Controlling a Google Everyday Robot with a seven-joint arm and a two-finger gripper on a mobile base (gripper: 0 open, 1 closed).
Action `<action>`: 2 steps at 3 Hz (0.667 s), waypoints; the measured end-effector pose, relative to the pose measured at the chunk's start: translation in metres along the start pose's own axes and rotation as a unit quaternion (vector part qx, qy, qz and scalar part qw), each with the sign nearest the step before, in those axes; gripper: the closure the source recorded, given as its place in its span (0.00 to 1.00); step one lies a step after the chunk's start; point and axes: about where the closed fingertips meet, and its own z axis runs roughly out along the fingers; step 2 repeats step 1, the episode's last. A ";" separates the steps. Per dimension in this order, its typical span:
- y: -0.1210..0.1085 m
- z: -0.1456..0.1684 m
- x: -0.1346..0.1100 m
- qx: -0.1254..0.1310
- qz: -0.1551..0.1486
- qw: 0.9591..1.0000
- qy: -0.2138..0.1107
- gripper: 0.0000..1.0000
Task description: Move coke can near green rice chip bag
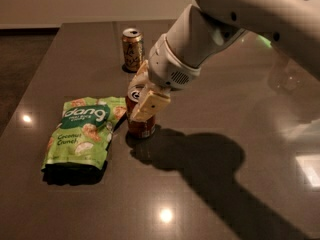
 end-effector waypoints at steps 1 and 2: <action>0.001 0.000 -0.002 0.000 -0.002 1.000 0.001 0.00; 0.001 0.000 -0.002 0.000 -0.002 1.000 0.001 0.00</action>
Offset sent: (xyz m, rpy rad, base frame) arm 0.0000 0.0000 0.0000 0.0000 0.0000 0.0000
